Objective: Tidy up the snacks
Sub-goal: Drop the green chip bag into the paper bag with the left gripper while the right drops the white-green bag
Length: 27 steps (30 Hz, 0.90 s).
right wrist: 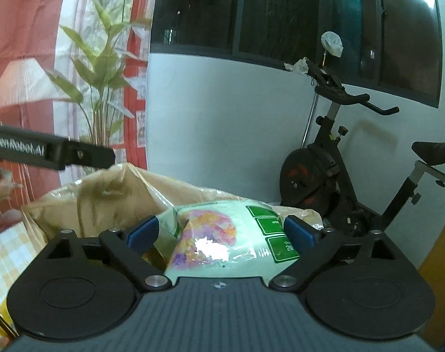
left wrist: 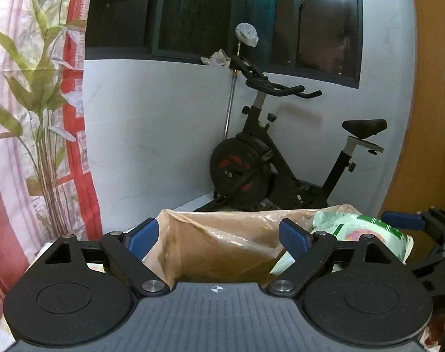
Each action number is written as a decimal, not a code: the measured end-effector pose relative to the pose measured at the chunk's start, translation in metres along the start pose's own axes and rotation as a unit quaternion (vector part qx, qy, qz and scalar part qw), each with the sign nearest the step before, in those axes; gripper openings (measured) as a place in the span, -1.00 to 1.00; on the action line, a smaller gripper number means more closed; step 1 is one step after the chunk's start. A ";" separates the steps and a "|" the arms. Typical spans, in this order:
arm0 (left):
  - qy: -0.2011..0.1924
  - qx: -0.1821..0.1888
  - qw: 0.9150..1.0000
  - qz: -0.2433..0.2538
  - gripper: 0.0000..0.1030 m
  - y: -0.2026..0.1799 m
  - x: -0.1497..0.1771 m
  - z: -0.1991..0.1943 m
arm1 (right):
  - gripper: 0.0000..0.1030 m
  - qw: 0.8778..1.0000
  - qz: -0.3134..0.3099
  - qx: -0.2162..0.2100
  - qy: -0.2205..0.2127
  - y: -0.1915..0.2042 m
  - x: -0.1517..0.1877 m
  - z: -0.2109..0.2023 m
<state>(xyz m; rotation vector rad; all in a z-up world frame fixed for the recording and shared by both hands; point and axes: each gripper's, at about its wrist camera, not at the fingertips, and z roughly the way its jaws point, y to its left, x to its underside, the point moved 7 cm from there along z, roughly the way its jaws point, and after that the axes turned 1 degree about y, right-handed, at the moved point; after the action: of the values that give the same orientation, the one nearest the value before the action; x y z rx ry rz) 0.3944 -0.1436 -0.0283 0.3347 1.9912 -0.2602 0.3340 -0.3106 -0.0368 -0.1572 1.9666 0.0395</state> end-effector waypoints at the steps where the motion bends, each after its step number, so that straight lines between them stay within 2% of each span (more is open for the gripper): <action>1: 0.001 -0.002 1.000 -0.002 0.76 0.001 0.001 -0.001 | 0.87 1.000 0.003 -0.001 -0.005 -0.001 -0.002 -0.002; 8: 0.000 -0.016 1.000 -0.010 0.76 0.011 0.000 -0.014 | 0.91 1.000 0.007 -0.001 -0.026 0.001 -0.014 -0.014; 11: -0.004 -0.018 1.000 -0.012 0.76 0.013 0.002 -0.021 | 0.86 1.000 0.006 -0.002 -0.031 0.000 -0.016 -0.024; 13: -0.004 -0.017 1.000 -0.014 0.76 0.014 0.004 -0.023 | 0.70 0.999 0.007 -0.002 -0.035 -0.003 -0.015 -0.033; 15: 0.000 -0.015 1.000 -0.017 0.76 0.013 0.006 -0.022 | 0.14 0.999 0.014 0.003 -0.032 -0.008 -0.012 -0.038; 16: 0.002 -0.013 1.000 -0.018 0.76 0.013 0.007 -0.022 | 0.02 0.999 0.019 0.004 -0.027 -0.011 -0.010 -0.038; 18: 0.004 -0.010 1.000 -0.018 0.76 0.012 0.009 -0.022 | -0.37 0.999 0.034 0.008 -0.009 -0.018 -0.006 -0.034; 20: 0.005 -0.011 1.000 -0.015 0.76 0.011 0.011 -0.022 | -0.50 0.998 0.056 0.009 0.002 -0.025 -0.003 -0.028; 24: 0.006 -0.014 1.000 -0.013 0.76 0.011 0.013 -0.024 | -0.51 0.994 0.100 -0.020 0.036 -0.029 0.000 -0.007; 27: 0.006 -0.015 1.000 -0.015 0.76 0.012 0.015 -0.026 | -0.49 0.992 0.099 -0.040 0.066 -0.027 0.000 0.009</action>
<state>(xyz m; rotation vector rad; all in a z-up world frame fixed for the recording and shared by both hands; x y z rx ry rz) 0.3703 -0.1219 -0.0308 0.2887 2.0106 -0.2472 0.3455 -0.3369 -0.0392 -0.0154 2.1085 0.2432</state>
